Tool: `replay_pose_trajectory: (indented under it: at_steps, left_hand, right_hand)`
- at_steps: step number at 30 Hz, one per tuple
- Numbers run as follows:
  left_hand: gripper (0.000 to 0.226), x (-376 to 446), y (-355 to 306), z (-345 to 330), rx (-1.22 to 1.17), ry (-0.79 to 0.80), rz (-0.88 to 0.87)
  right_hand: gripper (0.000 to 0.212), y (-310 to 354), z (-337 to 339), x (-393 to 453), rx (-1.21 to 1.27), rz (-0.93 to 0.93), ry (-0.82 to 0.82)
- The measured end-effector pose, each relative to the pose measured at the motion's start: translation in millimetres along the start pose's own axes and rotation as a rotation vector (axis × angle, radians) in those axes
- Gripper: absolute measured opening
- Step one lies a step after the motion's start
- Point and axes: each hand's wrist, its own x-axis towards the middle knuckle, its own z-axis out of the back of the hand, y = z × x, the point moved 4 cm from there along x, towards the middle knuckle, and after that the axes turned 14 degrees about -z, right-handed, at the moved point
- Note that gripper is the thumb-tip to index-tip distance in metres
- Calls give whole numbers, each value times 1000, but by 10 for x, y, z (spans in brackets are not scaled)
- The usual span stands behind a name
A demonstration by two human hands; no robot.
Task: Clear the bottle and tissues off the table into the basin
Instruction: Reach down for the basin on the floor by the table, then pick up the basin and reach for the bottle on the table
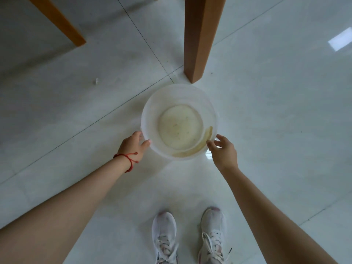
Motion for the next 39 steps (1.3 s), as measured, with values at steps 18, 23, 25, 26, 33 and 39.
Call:
replay_pose_trajectory:
  at_steps: [18, 23, 25, 26, 33, 39]
  left_hand:
    - [47, -351, -283, -27, -255, -84, 87]
    - [41, -855, -657, 207, -267, -96, 48]
    - [40, -1092, -833, 338, -259, -105, 28]
    - [40, -1210, -932, 406, -261, -108, 19]
    - [37, -2042, -1532, 963, -308, -113, -30]
    - [40, -2668, -1988, 1461, -350, -99, -61]
  right_hand:
    - [30, -188, 363, -424, 106, 45, -84]
    - [31, -254, 688, -987, 196, 19, -120]
    - [31, -238, 833, -1260, 228, 10, -129]
    - [32, -218, 917, -1403, 242, 5, -139]
    - [37, -38, 1479, -2427, 291, 1, -174]
    - [37, 168, 1891, -3258, 362, 21, -198]
